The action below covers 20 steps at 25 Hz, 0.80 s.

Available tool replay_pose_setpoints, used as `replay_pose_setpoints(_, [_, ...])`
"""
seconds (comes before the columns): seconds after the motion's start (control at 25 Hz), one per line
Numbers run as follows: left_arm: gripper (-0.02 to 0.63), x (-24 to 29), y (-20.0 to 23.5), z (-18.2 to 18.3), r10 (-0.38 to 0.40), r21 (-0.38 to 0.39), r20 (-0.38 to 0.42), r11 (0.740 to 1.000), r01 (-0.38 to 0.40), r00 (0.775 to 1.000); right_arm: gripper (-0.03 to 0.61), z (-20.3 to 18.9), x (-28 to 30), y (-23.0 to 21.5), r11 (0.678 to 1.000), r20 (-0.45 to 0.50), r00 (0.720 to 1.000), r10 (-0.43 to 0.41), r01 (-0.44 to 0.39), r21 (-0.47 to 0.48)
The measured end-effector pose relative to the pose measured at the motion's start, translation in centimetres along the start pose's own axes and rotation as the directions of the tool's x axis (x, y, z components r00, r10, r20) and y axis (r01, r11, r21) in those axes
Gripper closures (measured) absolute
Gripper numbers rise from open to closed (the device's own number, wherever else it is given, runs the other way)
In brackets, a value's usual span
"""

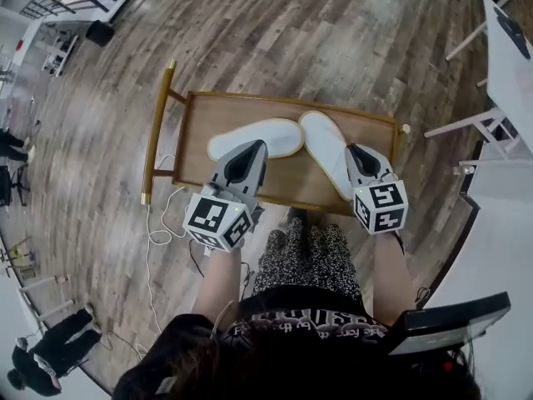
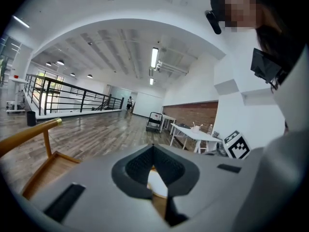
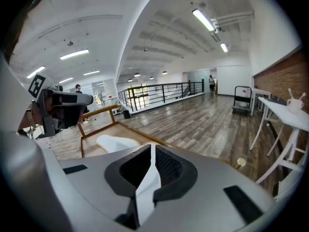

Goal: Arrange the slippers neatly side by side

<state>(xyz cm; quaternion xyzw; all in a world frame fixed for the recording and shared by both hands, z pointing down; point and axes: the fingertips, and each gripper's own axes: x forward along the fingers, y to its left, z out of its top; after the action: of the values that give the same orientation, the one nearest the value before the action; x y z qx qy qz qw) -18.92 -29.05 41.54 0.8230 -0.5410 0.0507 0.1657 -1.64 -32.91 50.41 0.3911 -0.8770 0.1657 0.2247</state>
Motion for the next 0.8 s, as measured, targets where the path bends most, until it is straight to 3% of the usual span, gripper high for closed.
replay_pose_setpoints(0.2, [0.612, 1.4, 0.6, -1.3, -0.02, -0.018, -0.029, 1.0, 0.02, 0.999, 0.498, -3.3, 3.2, -0.9, 0.997, -0.132, 0.989, 0.065, -0.059, 0.054])
replay_pose_setpoints(0.4, [0.612, 2.1, 0.9, -2.0, -0.03, -0.025, -0.058, 0.999, 0.028, 0.998, 0.46, -5.0, 5.7, -1.1, 0.995, -0.227, 0.969, 0.096, -0.094, 0.02])
replay_pose_setpoints(0.56, [0.612, 2.3, 0.9, -2.2, -0.03, -0.024, -0.07, 0.999, 0.029, 0.997, 0.469, -7.0, 7.2, -0.6, 0.997, -0.328, 0.943, 0.062, -0.075, -0.028])
replay_pose_setpoints(0.64, [0.612, 2.4, 1.0, -2.1, -0.031, -0.027, -0.07, 0.999, 0.029, 0.997, 0.549, -7.9, 7.4, -0.6, 0.998, -0.366, 0.93, 0.029, -0.046, -0.039])
replay_pose_setpoints(0.8, [0.612, 2.1, 1.2, -2.2, -0.018, -0.03, -0.069, 0.999, 0.016, 0.997, 0.555, -8.1, 6.9, -1.0, 0.999, -0.349, 0.937, 0.001, 0.014, 0.041])
